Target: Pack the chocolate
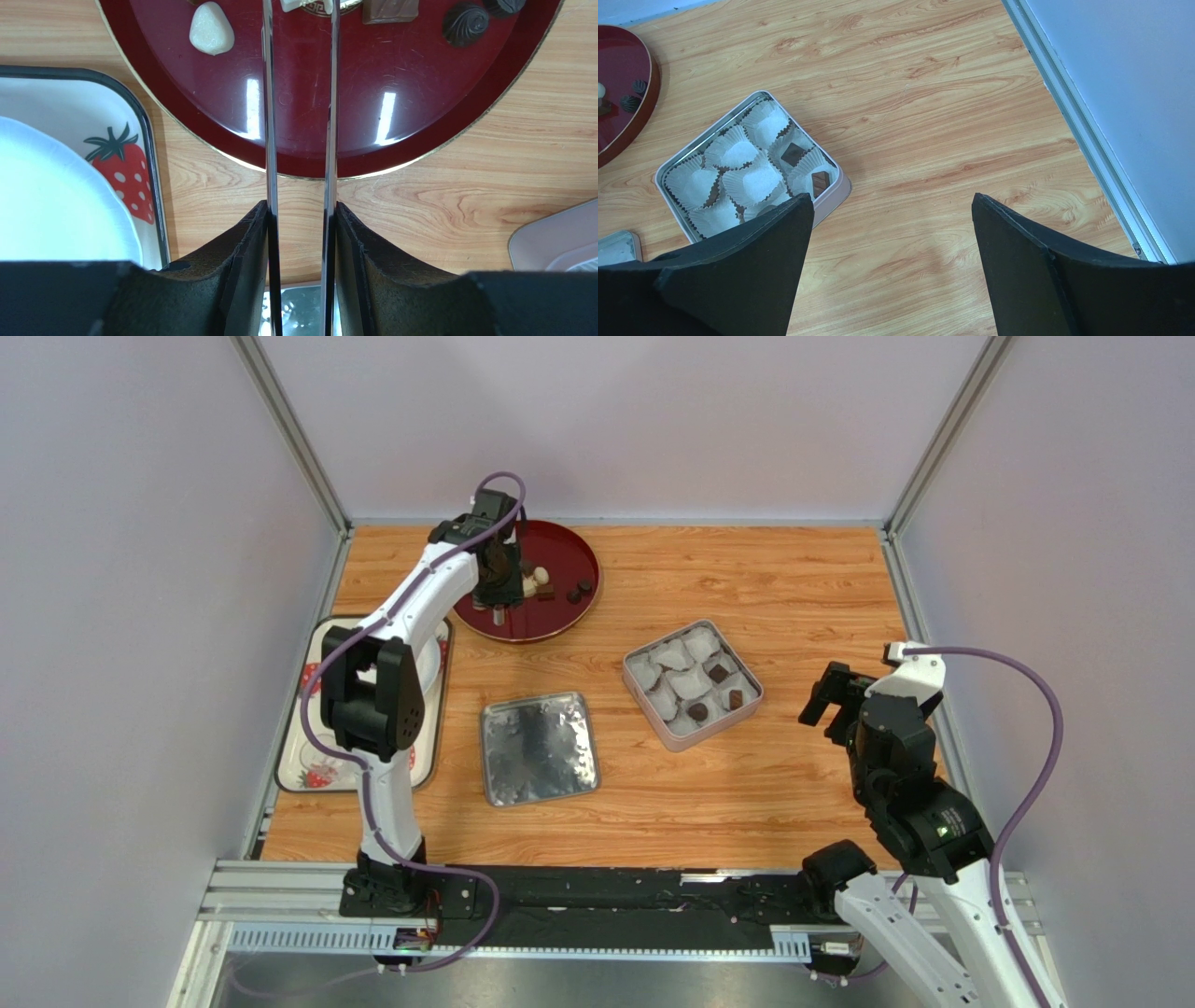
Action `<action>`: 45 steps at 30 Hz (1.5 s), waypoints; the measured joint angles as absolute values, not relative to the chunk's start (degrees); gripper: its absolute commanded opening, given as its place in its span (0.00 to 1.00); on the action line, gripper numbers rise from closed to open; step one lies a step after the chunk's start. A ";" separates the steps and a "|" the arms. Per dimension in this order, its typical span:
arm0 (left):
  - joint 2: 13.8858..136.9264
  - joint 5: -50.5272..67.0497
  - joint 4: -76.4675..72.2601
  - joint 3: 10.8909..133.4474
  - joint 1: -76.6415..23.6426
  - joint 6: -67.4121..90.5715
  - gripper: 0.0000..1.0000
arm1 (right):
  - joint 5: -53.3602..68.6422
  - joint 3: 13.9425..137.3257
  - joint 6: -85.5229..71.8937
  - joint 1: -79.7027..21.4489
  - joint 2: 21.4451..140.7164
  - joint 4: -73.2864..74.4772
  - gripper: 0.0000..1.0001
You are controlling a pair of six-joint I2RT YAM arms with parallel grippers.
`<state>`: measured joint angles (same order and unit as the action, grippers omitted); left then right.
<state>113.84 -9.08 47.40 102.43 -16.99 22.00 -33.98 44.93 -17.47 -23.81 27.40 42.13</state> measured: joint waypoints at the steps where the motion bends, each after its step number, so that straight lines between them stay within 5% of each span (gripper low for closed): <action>1: 114.10 -9.08 47.40 102.43 -16.99 22.13 0.45 | -33.98 44.93 -17.45 -23.81 27.40 42.13 0.88; 26: 112.09 -8.60 45.93 95.24 -16.99 24.03 0.39 | -33.93 44.93 -17.45 -23.81 27.40 42.09 0.88; 34: 104.95 -6.17 46.35 88.79 -16.86 24.14 0.30 | -33.80 44.93 -17.45 -23.81 27.38 42.09 0.88; 45: 94.30 -3.05 48.34 83.05 -17.47 22.79 0.29 | -33.47 44.93 -17.45 -23.81 26.83 41.87 0.88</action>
<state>94.30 -3.05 48.34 83.05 -17.47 22.79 -33.47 44.93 -17.45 -23.81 26.83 41.87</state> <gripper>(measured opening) 0.358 0.876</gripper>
